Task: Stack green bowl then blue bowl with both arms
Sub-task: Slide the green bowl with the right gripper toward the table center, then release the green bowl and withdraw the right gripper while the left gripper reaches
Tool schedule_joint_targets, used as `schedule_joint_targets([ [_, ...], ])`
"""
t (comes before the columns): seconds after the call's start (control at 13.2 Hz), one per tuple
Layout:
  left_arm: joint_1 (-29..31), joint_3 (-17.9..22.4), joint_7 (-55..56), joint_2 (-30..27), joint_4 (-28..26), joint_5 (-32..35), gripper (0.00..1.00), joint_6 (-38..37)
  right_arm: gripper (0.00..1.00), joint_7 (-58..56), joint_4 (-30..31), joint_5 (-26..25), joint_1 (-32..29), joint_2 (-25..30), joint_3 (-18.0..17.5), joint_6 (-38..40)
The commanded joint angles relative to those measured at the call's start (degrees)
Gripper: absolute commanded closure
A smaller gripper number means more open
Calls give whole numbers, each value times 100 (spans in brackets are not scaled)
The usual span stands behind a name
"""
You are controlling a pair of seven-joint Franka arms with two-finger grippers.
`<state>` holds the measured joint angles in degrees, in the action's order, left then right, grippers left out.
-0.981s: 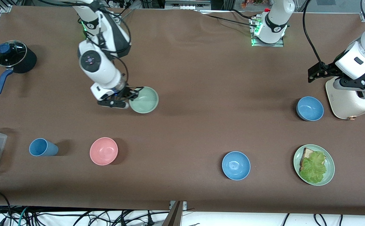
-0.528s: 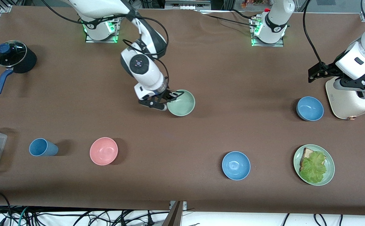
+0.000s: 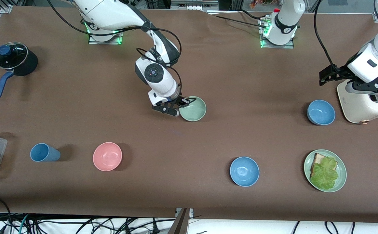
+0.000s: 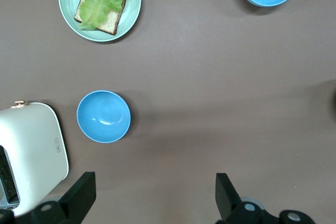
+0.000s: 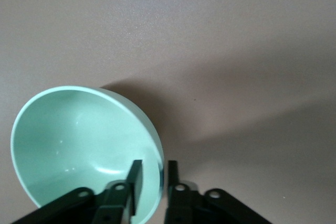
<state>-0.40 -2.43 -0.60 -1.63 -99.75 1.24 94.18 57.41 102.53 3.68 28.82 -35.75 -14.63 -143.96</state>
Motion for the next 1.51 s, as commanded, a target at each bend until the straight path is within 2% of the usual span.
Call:
schedule_joint_targets([
  [0.0, 23, -3, 25, 93, 192, -37, 0, -136, 0, 78, -146, -34, 63, 68, 109, 43],
  [0.23, 23, -12, 25, 93, 193, -37, 0, -136, 0, -289, -155, -96, 28, 786, 661, 718],
  [0.38, 23, -3, 16, 93, 192, -37, 0, -136, 0, -904, -164, -52, 1, 1331, 1135, 1481],
  [0.53, 23, -3, 16, 93, 193, -37, 0, -136, 0, -1335, -129, -34, -16, 1876, 1452, 2193],
  [0.68, 14, -12, 25, 93, 193, -37, 0, -136, 0, -2246, -128, -25, -16, 2447, 1865, 3045],
  [0.83, 23, -3, 16, 93, 193, -37, 0, -136, 0, -3284, -120, 1, -16, 3036, 2471, 3653],
  [1.06, 23, -3, -63, 293, 184, 16, 0, -136, 0, -4288, -155, -8, -16, 3399, 3008, 3998],
  [1.21, 293, -3, -106, 618, 184, 60, 0, -119, 0, -4396, -190, -34, -16, 3469, 3141, 4226],
  [1.43, 1005, -3, -1297, 1189, 184, 60, 0, 160, 0, -4423, -549, -34, -51, 3417, 3194, 4499],
])
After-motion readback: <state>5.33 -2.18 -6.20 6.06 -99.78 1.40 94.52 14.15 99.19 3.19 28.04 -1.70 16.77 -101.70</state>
